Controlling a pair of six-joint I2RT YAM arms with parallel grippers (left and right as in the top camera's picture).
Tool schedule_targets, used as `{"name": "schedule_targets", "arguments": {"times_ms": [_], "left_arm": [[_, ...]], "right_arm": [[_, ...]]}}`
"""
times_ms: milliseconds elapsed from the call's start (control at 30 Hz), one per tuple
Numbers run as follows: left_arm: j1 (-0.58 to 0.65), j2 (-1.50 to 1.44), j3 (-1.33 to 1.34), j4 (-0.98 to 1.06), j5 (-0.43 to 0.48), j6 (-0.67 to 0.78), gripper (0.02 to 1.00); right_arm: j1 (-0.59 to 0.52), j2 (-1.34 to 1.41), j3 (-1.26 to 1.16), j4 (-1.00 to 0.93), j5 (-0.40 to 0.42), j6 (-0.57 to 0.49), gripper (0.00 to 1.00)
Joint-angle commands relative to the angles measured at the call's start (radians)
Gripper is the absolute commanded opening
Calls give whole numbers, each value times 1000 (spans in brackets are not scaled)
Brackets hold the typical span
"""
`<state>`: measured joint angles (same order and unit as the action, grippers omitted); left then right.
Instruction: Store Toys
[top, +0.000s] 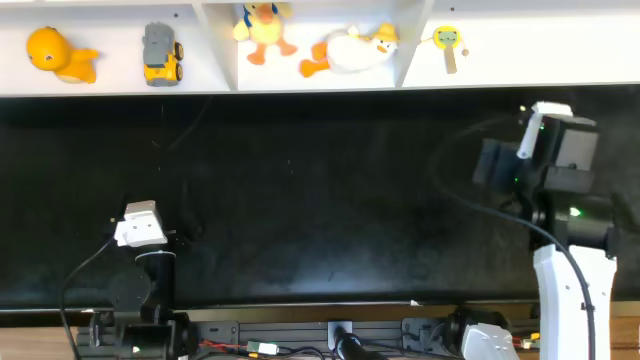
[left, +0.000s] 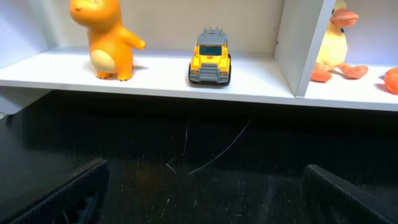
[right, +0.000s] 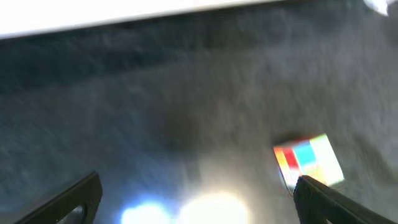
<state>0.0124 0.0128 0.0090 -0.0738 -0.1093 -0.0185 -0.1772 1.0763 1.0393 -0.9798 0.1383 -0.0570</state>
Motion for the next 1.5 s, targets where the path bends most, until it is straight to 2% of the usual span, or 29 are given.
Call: {"name": "schedule_targets", "arguments": {"times_ms": [33,167,533,800,1100,1200,1300,1400,1500], "left_arm": [[-6,-11,-1,-3,-1,22,998],[-6,-11,-1,-3,-1,22,998],[-6,-11,-1,-3,-1,22,998],[-6,-11,-1,-3,-1,22,998],[-6,-11,-1,-3,-1,22,998],[-6,-11,-1,-3,-1,22,998],[-6,-11,-1,-3,-1,22,998],[-6,-11,-1,-3,-1,22,998],[-6,-11,-1,-3,-1,22,998]], "right_arm": [[-80,-2,-6,-24,8,-62,996],[-176,7,-6,-38,-27,-233,996],[-486,33,-6,-160,-226,-698,996],[-643,80,-6,-178,-296,-995,998],[-715,178,-6,-89,-312,-1088,1000],[-759,180,-27,-8,-363,-1130,998],[-792,180,-78,90,-369,-1137,996],[-800,180,-126,97,-394,-1172,996],[-801,180,-175,109,-458,-1162,993]]}}
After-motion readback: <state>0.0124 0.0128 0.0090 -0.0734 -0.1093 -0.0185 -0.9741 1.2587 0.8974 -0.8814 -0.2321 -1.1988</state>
